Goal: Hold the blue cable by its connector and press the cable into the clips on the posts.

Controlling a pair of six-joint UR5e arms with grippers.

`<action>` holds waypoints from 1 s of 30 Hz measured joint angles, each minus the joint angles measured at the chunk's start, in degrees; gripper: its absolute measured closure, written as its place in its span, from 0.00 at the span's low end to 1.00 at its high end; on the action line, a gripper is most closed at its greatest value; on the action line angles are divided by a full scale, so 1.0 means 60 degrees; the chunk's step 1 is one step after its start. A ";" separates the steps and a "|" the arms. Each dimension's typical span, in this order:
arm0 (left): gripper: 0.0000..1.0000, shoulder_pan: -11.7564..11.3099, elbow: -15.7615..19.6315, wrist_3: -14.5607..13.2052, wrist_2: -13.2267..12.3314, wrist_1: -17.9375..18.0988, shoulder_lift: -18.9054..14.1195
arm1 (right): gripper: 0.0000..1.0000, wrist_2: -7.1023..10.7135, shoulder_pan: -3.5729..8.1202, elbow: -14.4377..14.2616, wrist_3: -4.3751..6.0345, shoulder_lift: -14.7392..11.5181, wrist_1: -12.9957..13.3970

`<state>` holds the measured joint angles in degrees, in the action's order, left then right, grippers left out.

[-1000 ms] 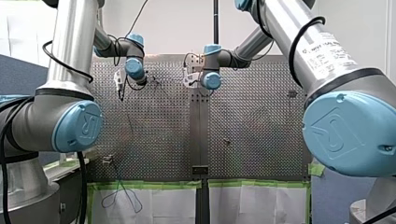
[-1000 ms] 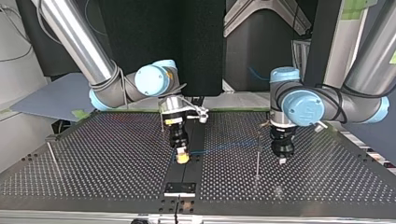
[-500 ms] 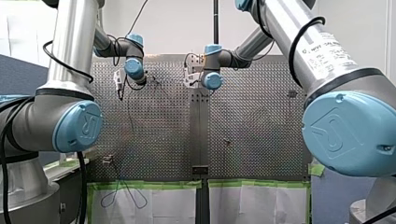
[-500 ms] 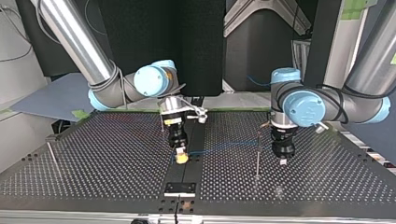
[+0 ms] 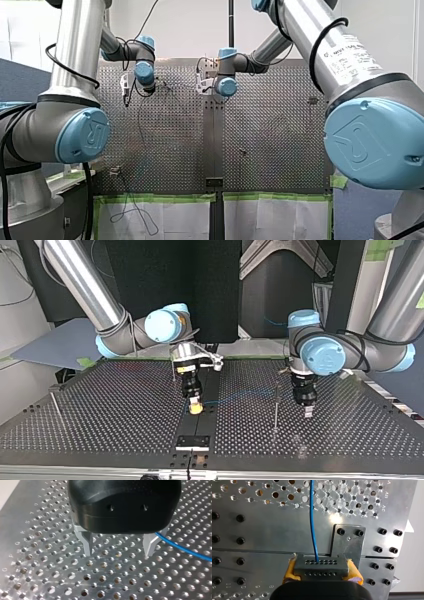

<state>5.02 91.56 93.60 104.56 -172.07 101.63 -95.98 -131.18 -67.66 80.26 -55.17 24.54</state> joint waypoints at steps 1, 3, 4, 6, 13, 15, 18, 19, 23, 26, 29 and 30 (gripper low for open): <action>0.00 0.0015 0.0000 0.0017 0.0034 -0.0093 -0.0001 | 1.00 0.0000 0.0000 0.0000 -0.0001 0.0000 0.0002; 0.00 0.0037 0.0000 0.0040 0.0017 -0.0223 -0.0011 | 1.00 -0.0001 0.0006 0.0008 -0.0001 0.0000 0.0002; 0.00 0.0049 0.0000 0.0055 -0.0018 -0.0300 -0.0017 | 1.00 -0.0001 0.0008 0.0011 -0.0001 0.0001 0.0002; 0.00 0.0065 0.0000 0.0086 -0.0097 -0.0404 -0.0022 | 1.00 -0.0001 0.0011 0.0012 -0.0001 0.0001 0.0006; 0.00 0.0144 0.0000 0.0634 -0.0322 -0.1023 -0.0027 | 1.00 -0.0001 0.0008 -0.0031 -0.0001 0.0000 0.0013; 0.00 0.0167 0.0008 0.0800 -0.0329 -0.1199 -0.0029 | 1.00 -0.0001 0.0002 -0.0037 -0.0001 0.0000 0.0013; 0.00 0.0200 0.0012 0.1062 -0.0315 -0.1402 -0.0029 | 1.00 0.0007 -0.0003 -0.0051 0.0000 0.0000 0.0013; 0.00 0.0204 0.0013 0.1153 -0.0308 -0.1443 -0.0035 | 1.00 0.0009 -0.0003 -0.0055 -0.0001 0.0000 0.0013; 0.00 0.0205 0.0025 0.1322 -0.0298 -0.1527 -0.0085 | 1.00 0.0009 -0.0004 -0.0058 -0.0001 0.0000 0.0013; 0.00 0.0190 0.0031 0.1393 -0.0296 -0.1569 -0.0200 | 1.00 0.0004 -0.0008 -0.0063 -0.0001 0.0000 0.0012; 0.00 0.0174 0.0087 0.1440 -0.0314 -0.1604 -0.0381 | 1.00 0.0001 -0.0014 -0.0073 -0.0001 0.0000 0.0005; 0.00 0.0177 0.0123 0.1448 -0.0326 -0.1616 -0.0434 | 1.00 -0.0002 -0.0019 -0.0075 -0.0001 0.0000 0.0003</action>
<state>6.08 92.29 102.29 102.60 -181.76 99.02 -95.99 -131.30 -68.11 80.26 -55.16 24.55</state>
